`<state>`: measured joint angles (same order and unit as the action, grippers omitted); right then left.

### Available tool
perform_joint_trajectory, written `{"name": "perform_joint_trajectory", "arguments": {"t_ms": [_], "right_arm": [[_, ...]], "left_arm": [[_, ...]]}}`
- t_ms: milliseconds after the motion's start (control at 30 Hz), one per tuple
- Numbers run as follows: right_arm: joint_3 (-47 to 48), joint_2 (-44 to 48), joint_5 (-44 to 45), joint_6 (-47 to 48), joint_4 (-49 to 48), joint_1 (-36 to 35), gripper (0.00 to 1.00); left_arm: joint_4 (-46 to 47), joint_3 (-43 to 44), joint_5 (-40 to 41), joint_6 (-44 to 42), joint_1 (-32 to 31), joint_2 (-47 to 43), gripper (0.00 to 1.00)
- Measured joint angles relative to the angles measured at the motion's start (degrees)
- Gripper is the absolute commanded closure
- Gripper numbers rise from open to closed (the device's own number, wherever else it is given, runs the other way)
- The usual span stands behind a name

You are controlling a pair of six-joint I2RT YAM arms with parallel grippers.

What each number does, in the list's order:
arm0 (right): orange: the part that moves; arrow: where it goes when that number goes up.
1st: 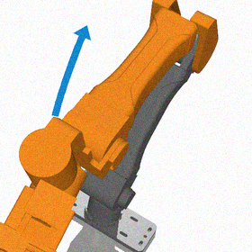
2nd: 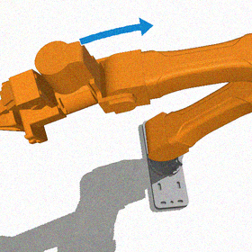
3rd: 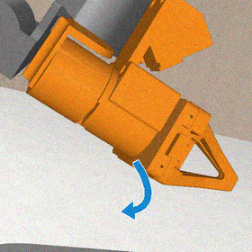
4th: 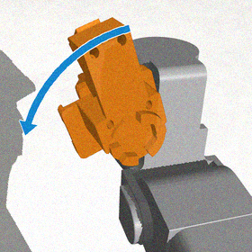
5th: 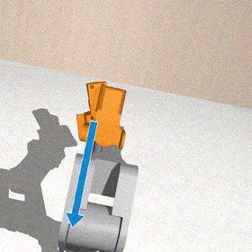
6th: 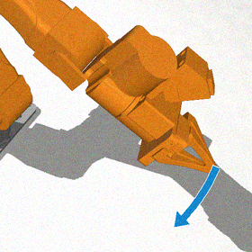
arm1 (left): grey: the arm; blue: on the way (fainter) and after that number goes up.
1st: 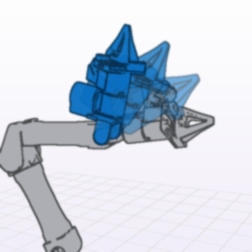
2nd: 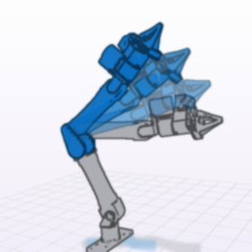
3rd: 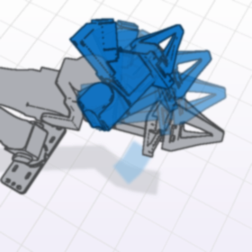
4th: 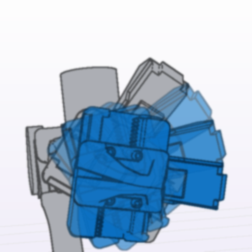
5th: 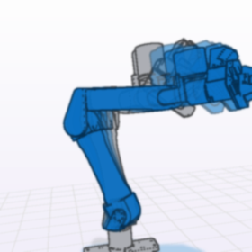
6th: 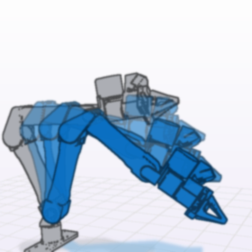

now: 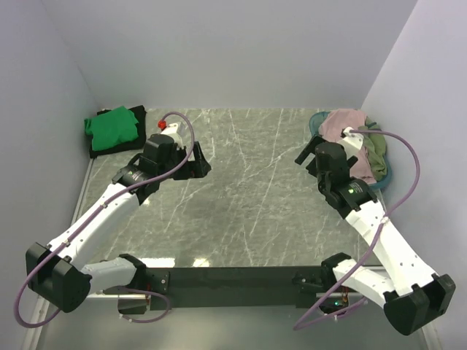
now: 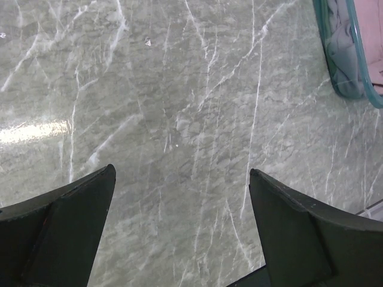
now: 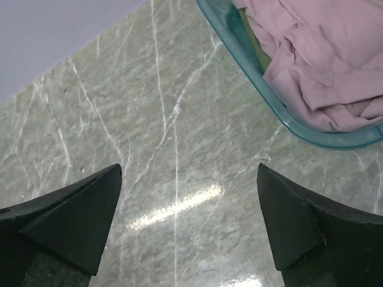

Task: Fold and stack the tank tops
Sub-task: Grab the tank top from the pile

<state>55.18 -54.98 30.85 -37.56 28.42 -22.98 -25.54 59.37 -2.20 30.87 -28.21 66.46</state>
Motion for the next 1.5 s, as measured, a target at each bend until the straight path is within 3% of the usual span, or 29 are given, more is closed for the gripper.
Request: {"name": "perform_joint_trajectory", "arguments": {"t_ms": [167, 333, 500, 733, 933, 1133, 1467, 1500], "right_arm": [[0.9, -2.9, -0.4, 1.6, 0.3, 0.0, 0.0], [9.6, -12.4, -2.8, 4.7, 1.2, 1.8, 0.0], [19.5, -25.0, -7.8, 7.2, 0.0, 10.3, 0.02], [32.3, -47.0, -14.7, 7.3, 0.0, 23.9, 0.14], [33.0, -58.7, -15.7, 6.1, 1.7, 28.0, 0.18], [33.0, -61.6, -14.8, 5.6, 2.9, 30.5, 0.19], [34.0, -64.6, -13.9, 6.1, 2.8, 31.3, 0.52], [34.2, -64.8, -14.1, 6.2, 3.0, 31.6, 0.66]], "left_arm": [[0.0, 0.0, -0.5, -0.3, 0.0, 0.0, 0.0], [0.0, 0.0, -0.6, -1.1, 0.0, -0.2, 0.01], [-0.2, 0.0, -0.5, -1.6, 0.0, -1.2, 0.01], [-0.5, 0.0, 0.1, -1.7, 0.0, -2.4, 0.0], [-0.5, 0.0, 0.5, -1.7, 0.1, -2.9, 0.01], [-0.5, 0.0, 0.4, -1.7, 1.0, -3.0, 0.01], [-0.5, 0.0, 0.3, -1.7, 1.7, -3.0, 0.01], [-0.5, 0.0, 0.3, -1.7, 1.7, -3.0, 0.0]]}}
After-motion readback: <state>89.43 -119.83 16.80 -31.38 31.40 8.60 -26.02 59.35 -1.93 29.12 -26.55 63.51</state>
